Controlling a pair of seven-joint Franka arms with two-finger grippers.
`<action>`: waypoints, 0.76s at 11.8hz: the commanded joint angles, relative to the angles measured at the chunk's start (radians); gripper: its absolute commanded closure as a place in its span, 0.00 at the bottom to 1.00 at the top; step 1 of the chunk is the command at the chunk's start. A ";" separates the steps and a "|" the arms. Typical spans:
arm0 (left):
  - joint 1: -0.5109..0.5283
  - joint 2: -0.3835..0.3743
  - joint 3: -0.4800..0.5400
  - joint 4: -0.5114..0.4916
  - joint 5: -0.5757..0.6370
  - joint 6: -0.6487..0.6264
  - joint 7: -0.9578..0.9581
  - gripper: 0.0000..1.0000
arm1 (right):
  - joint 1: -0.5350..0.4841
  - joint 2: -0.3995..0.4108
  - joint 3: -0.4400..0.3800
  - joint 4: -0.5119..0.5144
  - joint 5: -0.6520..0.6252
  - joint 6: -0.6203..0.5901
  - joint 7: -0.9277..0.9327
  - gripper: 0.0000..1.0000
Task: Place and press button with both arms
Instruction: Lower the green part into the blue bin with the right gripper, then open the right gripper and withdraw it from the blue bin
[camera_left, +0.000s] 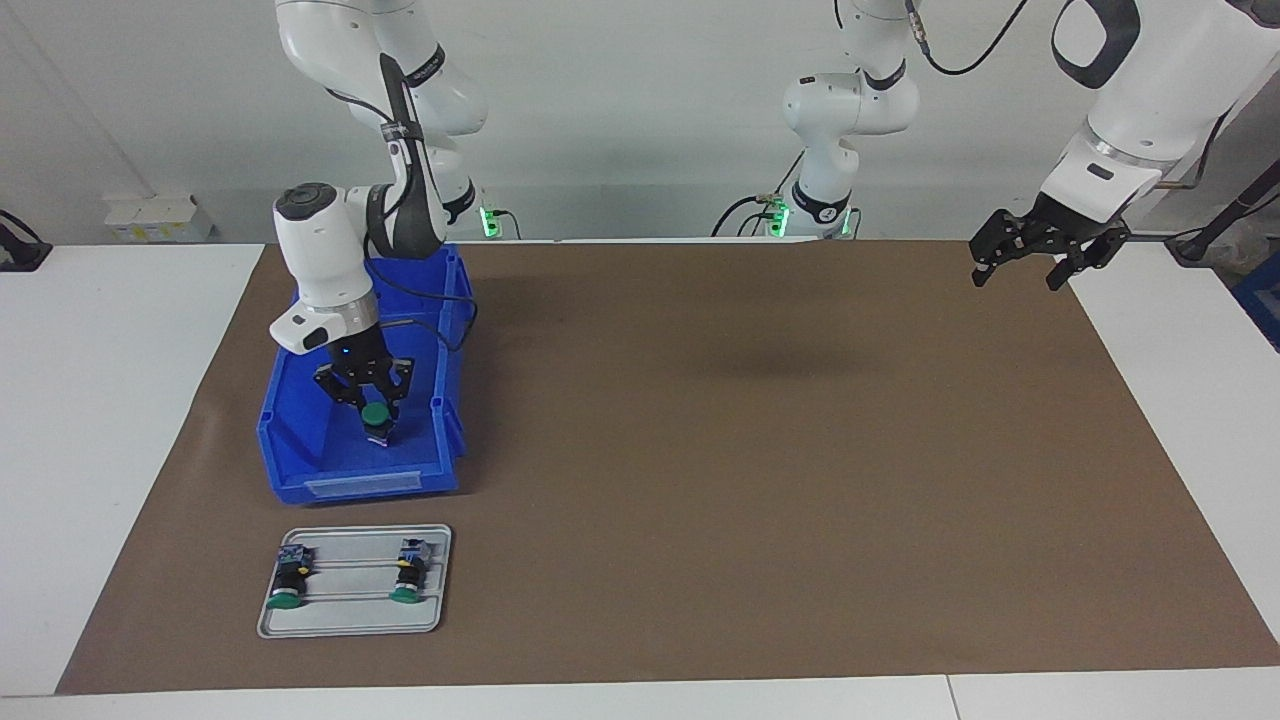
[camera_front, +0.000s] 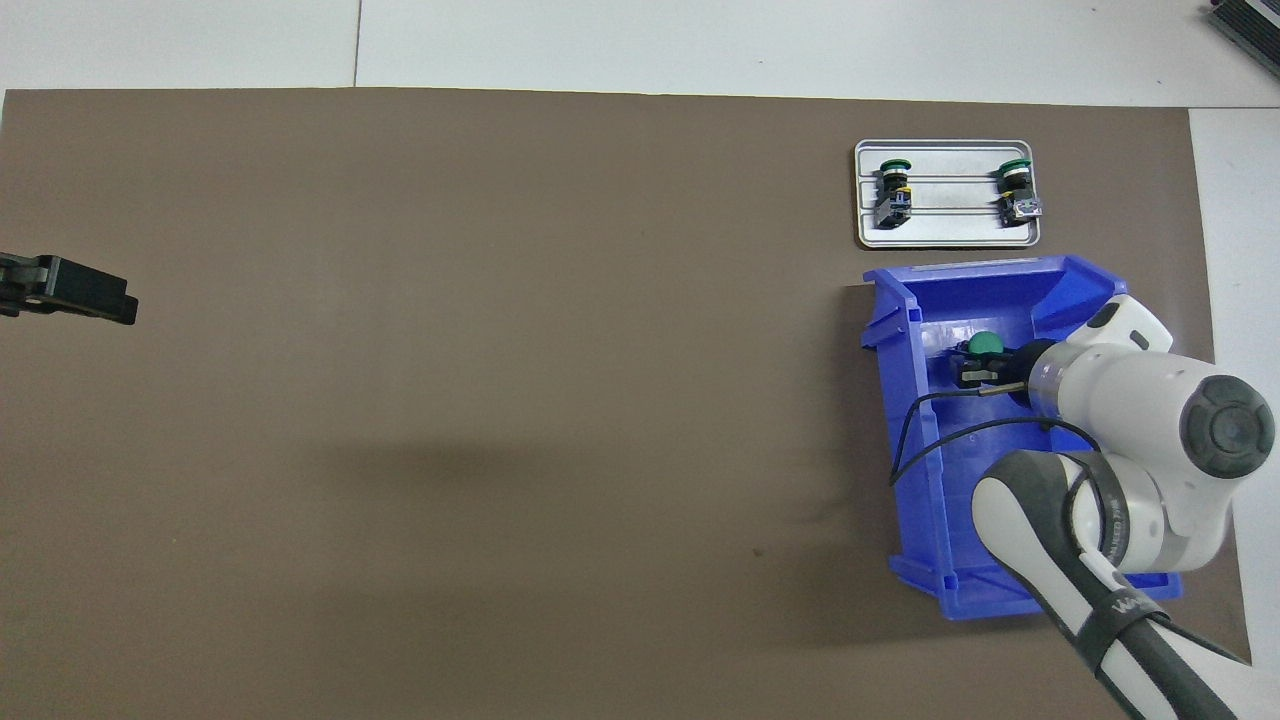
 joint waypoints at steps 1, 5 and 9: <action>0.009 -0.021 -0.008 -0.025 0.006 -0.003 -0.007 0.00 | -0.003 -0.020 0.009 -0.003 0.035 -0.001 -0.041 0.16; 0.009 -0.021 -0.008 -0.025 0.006 -0.003 -0.007 0.00 | -0.003 -0.098 0.009 0.135 0.051 -0.276 -0.041 0.11; 0.009 -0.021 -0.008 -0.025 0.006 -0.003 -0.007 0.00 | -0.017 -0.095 0.001 0.473 0.114 -0.718 -0.039 0.09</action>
